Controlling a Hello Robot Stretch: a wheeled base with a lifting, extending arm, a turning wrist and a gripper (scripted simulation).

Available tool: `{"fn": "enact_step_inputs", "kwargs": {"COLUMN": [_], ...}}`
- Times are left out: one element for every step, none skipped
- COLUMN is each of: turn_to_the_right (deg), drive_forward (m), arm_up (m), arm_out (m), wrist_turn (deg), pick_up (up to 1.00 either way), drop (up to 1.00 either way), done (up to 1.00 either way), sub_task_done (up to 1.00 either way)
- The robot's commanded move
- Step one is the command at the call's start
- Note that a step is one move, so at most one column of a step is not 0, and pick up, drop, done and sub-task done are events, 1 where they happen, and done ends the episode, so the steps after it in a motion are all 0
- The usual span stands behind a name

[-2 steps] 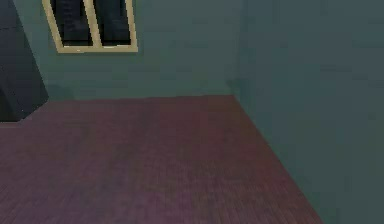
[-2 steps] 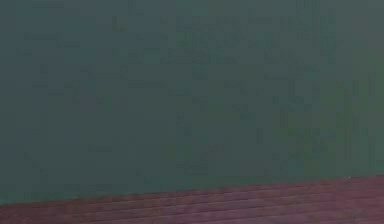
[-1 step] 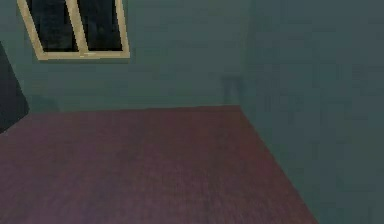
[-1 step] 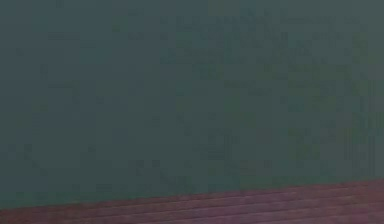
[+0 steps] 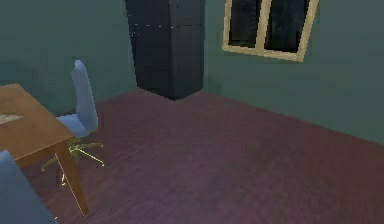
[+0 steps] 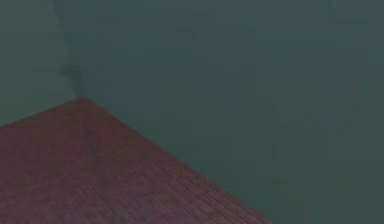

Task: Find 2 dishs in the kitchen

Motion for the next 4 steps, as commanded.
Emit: {"fn": "enact_step_inputs", "kwargs": {"turn_to_the_right": [-6.0,0.0,-6.0,0.0], "drive_forward": [0.0,1.0,0.0,0.3], "arm_up": [0.0,0.0,0.0,0.0], "arm_out": [0.0,0.0,0.0,0.0], "wrist_turn": [0.0,0.0,0.0,0.0], "pick_up": [0.0,0.0,0.0,0.0], "drop": [0.0,0.0,0.0,0.0], "done": [0.0,0.0,0.0,0.0], "sub_task_done": [0.0,0.0,0.0,0.0]}}
